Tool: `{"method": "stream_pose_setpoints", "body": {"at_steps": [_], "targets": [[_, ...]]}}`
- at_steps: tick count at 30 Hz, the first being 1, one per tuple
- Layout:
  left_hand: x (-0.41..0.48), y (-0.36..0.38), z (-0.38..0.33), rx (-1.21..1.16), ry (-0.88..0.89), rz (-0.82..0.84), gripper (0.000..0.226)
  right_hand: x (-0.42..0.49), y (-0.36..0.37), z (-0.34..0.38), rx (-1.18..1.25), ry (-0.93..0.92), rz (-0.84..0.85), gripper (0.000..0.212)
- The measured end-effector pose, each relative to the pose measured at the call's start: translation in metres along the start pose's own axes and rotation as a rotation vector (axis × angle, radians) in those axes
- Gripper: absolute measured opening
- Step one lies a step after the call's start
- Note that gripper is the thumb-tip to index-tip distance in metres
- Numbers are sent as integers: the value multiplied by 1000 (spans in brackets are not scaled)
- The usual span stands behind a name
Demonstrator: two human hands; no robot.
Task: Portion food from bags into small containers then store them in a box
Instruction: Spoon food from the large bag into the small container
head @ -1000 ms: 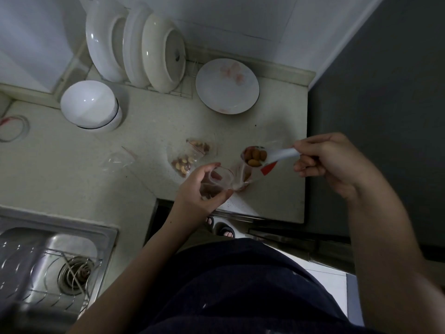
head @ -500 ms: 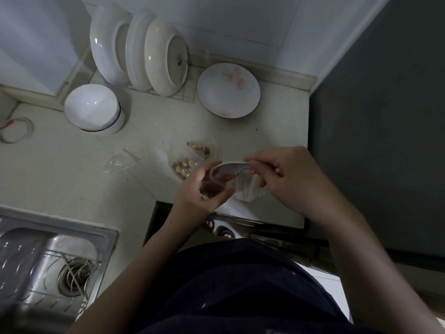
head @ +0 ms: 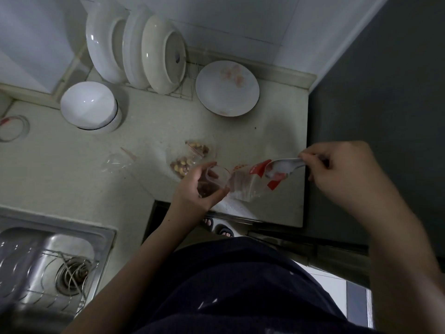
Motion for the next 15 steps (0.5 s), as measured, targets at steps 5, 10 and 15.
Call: {"method": "stream_pose_setpoints", "body": {"at_steps": [5, 10, 15], "targets": [[2, -1, -3, 25, 25, -12, 54, 2, 59, 28, -65, -156, 310, 28], [2, -2, -1, 42, 21, -31, 55, 6, 105, 43, -246, -326, 405, 25], [3, -7, -4, 80, 53, -56, 52, 21, 135, 46, -368, -357, 409, 25]]}}
Point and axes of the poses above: each hand's wrist, its own x-axis towards the middle knuckle, its own y-axis out of the palm, z = x × y, the point moved 9 cm from there along x, towards the middle knuckle, and after that the axes turned 13 degrees about -z, right-handed, at the moved point
